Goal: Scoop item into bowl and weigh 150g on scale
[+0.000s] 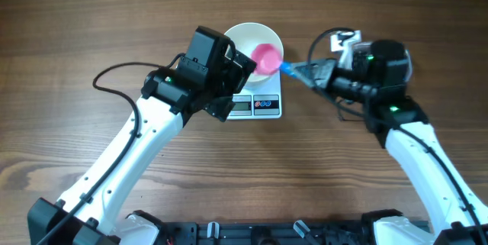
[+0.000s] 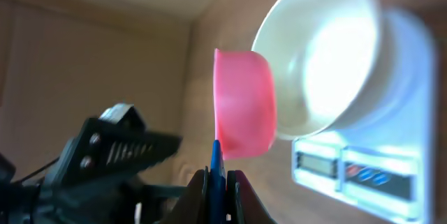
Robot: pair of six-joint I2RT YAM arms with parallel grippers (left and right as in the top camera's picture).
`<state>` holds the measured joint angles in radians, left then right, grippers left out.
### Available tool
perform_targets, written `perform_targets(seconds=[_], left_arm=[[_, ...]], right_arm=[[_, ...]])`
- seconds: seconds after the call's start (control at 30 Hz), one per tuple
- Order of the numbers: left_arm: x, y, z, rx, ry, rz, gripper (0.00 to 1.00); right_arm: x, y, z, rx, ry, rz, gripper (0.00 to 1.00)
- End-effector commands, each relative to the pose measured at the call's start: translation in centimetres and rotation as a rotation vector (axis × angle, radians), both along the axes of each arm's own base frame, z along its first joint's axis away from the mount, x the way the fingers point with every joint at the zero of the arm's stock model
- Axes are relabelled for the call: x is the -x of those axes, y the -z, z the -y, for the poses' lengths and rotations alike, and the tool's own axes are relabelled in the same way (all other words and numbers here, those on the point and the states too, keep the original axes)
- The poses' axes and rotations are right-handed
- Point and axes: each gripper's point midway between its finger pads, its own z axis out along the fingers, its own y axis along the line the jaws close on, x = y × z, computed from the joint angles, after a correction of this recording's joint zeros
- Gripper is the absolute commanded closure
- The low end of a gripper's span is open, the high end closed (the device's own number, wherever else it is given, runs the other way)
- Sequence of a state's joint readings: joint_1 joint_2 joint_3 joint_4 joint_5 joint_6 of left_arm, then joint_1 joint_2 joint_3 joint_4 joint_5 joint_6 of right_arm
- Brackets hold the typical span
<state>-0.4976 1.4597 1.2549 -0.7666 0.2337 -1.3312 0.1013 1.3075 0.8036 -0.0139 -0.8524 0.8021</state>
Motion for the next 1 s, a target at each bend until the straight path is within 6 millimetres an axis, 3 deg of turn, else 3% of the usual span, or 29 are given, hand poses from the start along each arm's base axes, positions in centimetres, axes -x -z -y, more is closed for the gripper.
perform_targets(seconds=[0.0,0.1,0.23,0.4,0.57,0.67,0.97], left_arm=[[0.4,-2.6,-0.1,-0.058,0.181,0.173,0.00],[1.1,-4.3,0.5,-0.088,0.396,0.324,0.00],[1.3,-5.5,0.4,-0.144,0.510,0.444,0.00],[1.2,-5.3,0.0,-0.227,0.613,0.508,0.00],[0.4,-4.4,-2.1,-0.350,0.551,0.481,0.00],[0.4,-4.3,-2.2,-0.364,0.562,0.488,0.00],[2.5,-2.4,-3.4,-0.581,1.013,0.575,0.00]], right_arm=[[0.0,-1.8,2.6,-0.004,-0.038,0.118,0.96],[0.8,-3.1,4.6,-0.026,-0.033,0.146,0.95],[2.4,-5.1,5.9,0.019,-0.002,0.214,0.96],[4.2,-7.2,7.6,0.214,0.103,0.261,0.96],[5.9,-8.4,10.8,0.500,0.198,0.224,0.96],[6.9,-8.9,11.3,0.567,0.192,0.214,0.96],[7.7,-9.3,11.3,0.588,0.174,0.203,0.96]])
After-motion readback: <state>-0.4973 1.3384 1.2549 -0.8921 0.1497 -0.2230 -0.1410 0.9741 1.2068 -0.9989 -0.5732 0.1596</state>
